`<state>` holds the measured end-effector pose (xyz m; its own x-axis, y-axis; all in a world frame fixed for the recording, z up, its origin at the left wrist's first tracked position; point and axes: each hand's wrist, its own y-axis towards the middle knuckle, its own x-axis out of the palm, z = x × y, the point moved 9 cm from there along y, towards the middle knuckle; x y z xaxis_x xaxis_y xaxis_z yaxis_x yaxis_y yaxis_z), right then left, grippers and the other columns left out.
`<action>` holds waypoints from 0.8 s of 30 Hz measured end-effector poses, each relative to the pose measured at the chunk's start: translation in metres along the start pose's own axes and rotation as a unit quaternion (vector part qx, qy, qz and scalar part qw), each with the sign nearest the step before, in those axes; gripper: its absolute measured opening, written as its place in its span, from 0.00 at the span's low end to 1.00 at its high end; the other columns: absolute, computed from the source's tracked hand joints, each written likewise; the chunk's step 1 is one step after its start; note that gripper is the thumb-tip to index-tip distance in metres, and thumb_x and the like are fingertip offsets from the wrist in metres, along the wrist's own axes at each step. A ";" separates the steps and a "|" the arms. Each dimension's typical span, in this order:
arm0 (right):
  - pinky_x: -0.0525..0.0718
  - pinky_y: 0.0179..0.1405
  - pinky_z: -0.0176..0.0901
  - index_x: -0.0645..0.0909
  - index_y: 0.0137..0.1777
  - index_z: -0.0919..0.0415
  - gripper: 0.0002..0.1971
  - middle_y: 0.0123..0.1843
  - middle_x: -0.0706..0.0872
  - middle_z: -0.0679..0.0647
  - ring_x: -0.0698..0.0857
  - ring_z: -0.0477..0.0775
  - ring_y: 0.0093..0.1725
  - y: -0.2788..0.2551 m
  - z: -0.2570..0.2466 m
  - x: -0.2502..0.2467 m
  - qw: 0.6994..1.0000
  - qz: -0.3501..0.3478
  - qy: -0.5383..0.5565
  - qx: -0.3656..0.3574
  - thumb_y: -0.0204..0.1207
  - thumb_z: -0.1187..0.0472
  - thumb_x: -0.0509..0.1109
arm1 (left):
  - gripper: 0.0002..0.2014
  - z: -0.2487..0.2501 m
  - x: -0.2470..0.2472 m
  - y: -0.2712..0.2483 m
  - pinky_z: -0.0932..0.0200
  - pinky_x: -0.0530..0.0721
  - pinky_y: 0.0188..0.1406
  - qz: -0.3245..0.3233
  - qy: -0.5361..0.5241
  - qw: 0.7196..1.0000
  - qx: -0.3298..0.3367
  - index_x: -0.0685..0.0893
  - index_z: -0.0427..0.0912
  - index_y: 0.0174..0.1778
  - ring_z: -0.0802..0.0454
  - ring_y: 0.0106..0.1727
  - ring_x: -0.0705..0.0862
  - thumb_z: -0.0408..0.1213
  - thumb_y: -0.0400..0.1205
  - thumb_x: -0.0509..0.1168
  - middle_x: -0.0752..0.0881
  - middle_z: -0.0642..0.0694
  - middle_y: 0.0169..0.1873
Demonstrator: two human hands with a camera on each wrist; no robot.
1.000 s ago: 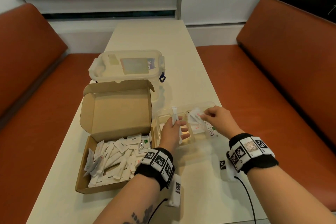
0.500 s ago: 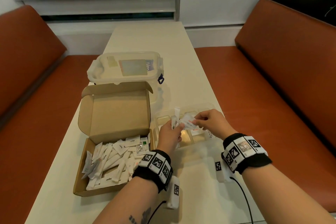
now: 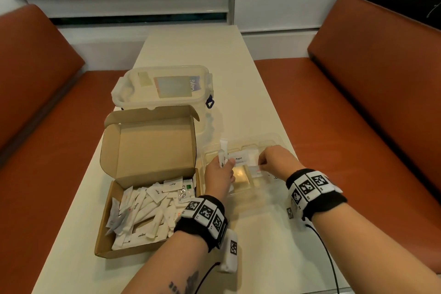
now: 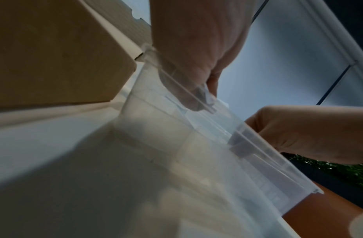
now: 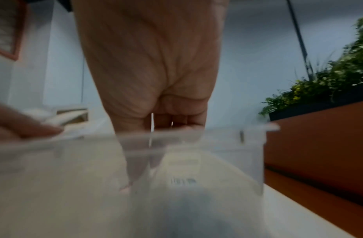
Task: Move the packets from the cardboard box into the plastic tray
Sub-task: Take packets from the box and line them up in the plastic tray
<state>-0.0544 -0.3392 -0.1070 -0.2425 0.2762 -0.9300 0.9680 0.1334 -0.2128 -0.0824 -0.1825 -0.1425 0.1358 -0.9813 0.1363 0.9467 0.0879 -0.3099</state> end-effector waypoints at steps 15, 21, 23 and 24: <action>0.77 0.40 0.46 0.75 0.51 0.61 0.03 0.53 0.79 0.58 0.83 0.62 0.46 -0.005 -0.006 0.012 0.996 0.039 -0.079 -0.016 0.80 0.64 0.61 | 0.08 0.003 0.001 -0.003 0.66 0.66 0.19 -0.005 0.013 1.000 -0.006 0.75 0.40 0.38 0.56 0.23 0.65 0.28 0.83 0.61 0.67 0.48 0.24; 0.78 0.40 0.46 0.76 0.50 0.61 0.04 0.50 0.81 0.57 0.80 0.58 0.42 -0.008 -0.001 0.016 0.995 0.049 -0.083 0.000 0.80 0.65 0.61 | 0.06 0.006 0.000 -0.005 0.67 0.67 0.19 -0.007 0.023 1.000 -0.006 0.75 0.38 0.41 0.55 0.23 0.66 0.28 0.84 0.61 0.67 0.47 0.25; 0.78 0.40 0.45 0.76 0.50 0.61 0.03 0.50 0.81 0.57 0.79 0.57 0.41 -0.009 0.000 0.017 0.995 0.044 -0.086 0.003 0.80 0.64 0.61 | 0.05 0.007 0.000 -0.006 0.67 0.67 0.18 -0.008 0.028 1.000 -0.005 0.75 0.37 0.42 0.55 0.23 0.66 0.28 0.84 0.61 0.68 0.47 0.25; 0.77 0.40 0.45 0.76 0.49 0.61 0.03 0.49 0.81 0.57 0.79 0.57 0.41 -0.010 0.001 0.017 0.996 0.040 -0.086 0.005 0.79 0.64 0.62 | 0.05 0.007 0.000 -0.006 0.67 0.67 0.19 -0.009 0.031 0.999 -0.006 0.75 0.37 0.42 0.55 0.23 0.66 0.29 0.84 0.61 0.68 0.47 0.25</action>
<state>-0.0682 -0.3366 -0.1209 -0.1508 0.1189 -0.9814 0.9845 0.1074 -0.1383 -0.0861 -0.1822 -0.1340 0.1010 -0.9914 0.0837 0.9449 0.0693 -0.3200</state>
